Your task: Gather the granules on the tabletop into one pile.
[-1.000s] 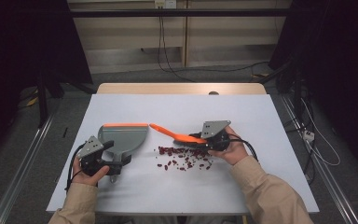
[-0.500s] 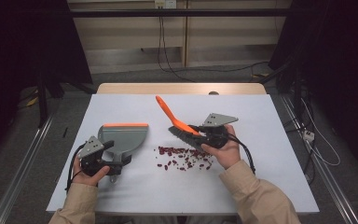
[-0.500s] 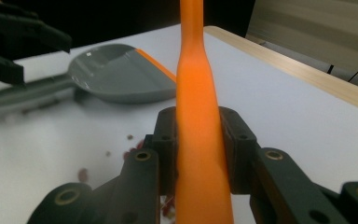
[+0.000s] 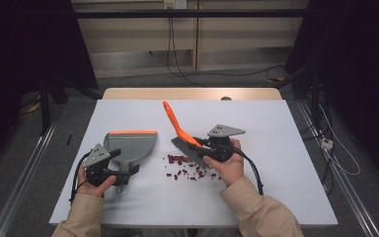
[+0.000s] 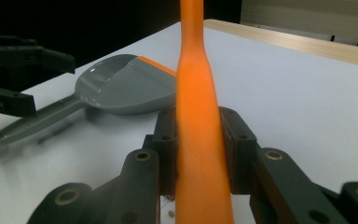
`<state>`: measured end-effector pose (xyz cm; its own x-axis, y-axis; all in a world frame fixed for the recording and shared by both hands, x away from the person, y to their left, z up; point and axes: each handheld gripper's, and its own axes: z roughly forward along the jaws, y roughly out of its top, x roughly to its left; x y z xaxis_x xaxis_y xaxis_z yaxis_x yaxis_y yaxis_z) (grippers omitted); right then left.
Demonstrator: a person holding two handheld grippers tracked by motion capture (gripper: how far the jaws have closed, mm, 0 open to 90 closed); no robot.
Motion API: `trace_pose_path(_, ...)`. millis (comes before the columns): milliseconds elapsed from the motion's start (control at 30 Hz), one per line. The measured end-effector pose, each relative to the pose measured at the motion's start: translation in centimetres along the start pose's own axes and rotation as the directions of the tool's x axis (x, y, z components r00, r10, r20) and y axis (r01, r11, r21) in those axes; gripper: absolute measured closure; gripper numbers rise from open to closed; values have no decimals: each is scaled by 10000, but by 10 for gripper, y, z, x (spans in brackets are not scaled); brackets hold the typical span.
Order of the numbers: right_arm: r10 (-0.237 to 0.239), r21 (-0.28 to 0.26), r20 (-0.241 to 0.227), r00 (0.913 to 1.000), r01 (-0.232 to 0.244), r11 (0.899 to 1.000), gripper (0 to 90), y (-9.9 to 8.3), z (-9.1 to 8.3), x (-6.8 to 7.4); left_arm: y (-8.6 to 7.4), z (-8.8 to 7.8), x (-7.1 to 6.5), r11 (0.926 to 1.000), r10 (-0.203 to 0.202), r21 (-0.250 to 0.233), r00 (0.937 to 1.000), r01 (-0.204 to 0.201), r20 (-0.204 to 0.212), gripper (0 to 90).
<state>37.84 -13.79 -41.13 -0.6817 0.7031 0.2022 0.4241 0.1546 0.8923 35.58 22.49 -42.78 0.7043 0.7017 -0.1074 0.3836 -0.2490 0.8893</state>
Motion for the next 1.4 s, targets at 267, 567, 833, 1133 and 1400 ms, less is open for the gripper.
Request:
trace_pose_path(267,535,-98,-402,9978,-540,9985,715,-4,6,14,0,0,0,10000,9,5,10000,-9,-7,59)
trace_pose_path(567,766,124,-611,9952,-760,9970,715,-9,19,34,0,-1,1,10000,-32,-53,10000,32,-45,59)
trace_pose_path(833,1052,261,-706,9919,-1036,9943,715,-13,29,46,0,-1,1,10000,11,-66,10000,-11,-7,60)
trace_pose_path(1133,1134,498,-905,9894,-1093,9928,715,-16,36,57,0,-2,1,9999,-7,-103,10000,7,-36,60)
trace_pose_path(1400,1468,920,-283,9888,-1437,9853,716,-21,48,60,1,-2,1,9999,35,-94,10000,-35,-32,60)
